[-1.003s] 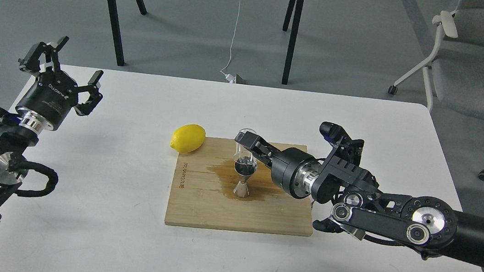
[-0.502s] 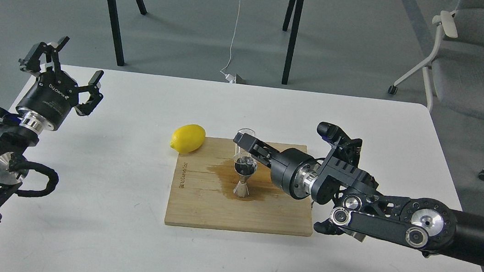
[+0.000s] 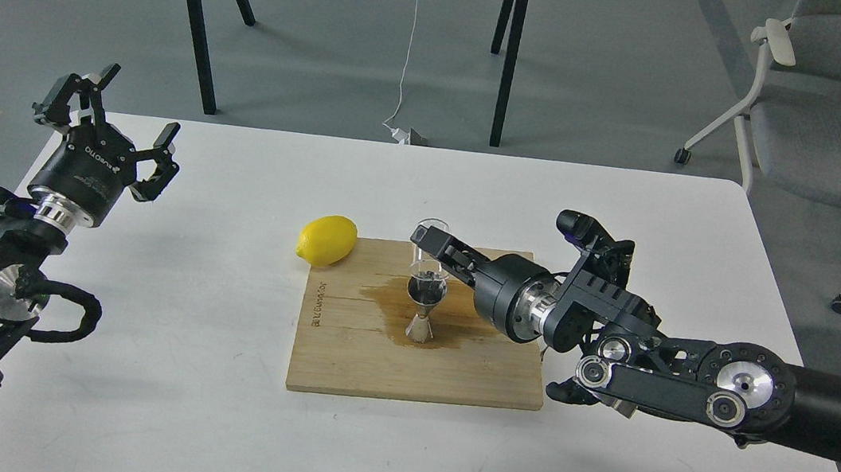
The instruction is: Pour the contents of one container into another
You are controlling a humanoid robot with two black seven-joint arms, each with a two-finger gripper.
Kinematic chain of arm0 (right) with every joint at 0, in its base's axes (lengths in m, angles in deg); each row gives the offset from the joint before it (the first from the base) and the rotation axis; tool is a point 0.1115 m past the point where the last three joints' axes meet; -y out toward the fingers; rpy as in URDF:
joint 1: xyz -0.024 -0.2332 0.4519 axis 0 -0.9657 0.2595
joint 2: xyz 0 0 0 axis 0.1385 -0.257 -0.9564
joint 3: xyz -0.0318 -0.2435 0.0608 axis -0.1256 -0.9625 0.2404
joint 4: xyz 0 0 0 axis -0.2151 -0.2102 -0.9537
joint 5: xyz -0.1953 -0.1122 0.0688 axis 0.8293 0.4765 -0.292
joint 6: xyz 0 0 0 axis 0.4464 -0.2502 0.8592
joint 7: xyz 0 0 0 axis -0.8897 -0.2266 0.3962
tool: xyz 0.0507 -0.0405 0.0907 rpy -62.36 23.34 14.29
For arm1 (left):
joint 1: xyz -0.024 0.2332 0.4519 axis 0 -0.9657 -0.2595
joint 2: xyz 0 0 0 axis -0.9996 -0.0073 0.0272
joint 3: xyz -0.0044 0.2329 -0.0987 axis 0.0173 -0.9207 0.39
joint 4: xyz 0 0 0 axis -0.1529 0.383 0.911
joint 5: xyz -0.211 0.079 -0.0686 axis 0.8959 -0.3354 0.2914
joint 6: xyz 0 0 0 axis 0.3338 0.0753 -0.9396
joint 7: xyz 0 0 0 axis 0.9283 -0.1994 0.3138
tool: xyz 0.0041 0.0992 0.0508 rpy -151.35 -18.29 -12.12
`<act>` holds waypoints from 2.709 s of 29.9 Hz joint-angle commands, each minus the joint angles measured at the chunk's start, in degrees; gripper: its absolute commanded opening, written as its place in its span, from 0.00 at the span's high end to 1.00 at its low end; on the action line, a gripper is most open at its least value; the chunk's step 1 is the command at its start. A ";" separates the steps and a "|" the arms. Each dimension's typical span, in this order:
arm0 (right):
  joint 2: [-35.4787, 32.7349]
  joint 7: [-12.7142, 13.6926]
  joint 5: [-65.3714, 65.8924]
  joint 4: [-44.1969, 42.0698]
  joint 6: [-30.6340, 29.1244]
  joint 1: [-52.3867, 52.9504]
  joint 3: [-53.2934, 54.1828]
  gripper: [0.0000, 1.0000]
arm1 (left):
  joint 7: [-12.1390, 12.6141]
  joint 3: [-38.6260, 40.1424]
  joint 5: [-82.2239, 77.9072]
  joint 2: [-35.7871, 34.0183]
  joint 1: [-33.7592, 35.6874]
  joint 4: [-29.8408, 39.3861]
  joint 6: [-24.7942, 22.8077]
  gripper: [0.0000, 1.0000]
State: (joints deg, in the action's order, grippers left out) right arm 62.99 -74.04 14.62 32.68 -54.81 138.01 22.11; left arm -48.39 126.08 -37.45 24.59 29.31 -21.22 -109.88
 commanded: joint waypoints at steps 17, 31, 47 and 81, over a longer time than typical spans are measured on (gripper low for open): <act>0.04 0.17 -29.94 0.79 -0.70 -24.58 41.48 0.56 | 0.00 0.00 0.00 -0.02 -0.01 -0.09 0.00 0.02; 1.97 0.09 -42.96 0.70 -5.18 -42.51 71.55 0.56 | 0.00 -0.09 0.09 0.07 -0.19 0.00 0.00 0.02; 7.42 0.09 -58.50 -1.49 -13.97 -53.06 82.64 0.56 | 0.00 0.00 0.09 -0.37 -0.27 0.00 0.00 0.02; 9.53 0.18 -71.09 -26.63 -14.32 -50.35 82.74 0.54 | 0.00 -0.09 0.00 -0.02 -0.71 0.00 0.00 0.02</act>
State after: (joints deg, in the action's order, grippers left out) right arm 72.25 -73.70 -56.72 7.20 -69.63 86.84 106.24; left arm -48.39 125.99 -37.44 24.59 28.60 -21.22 -109.88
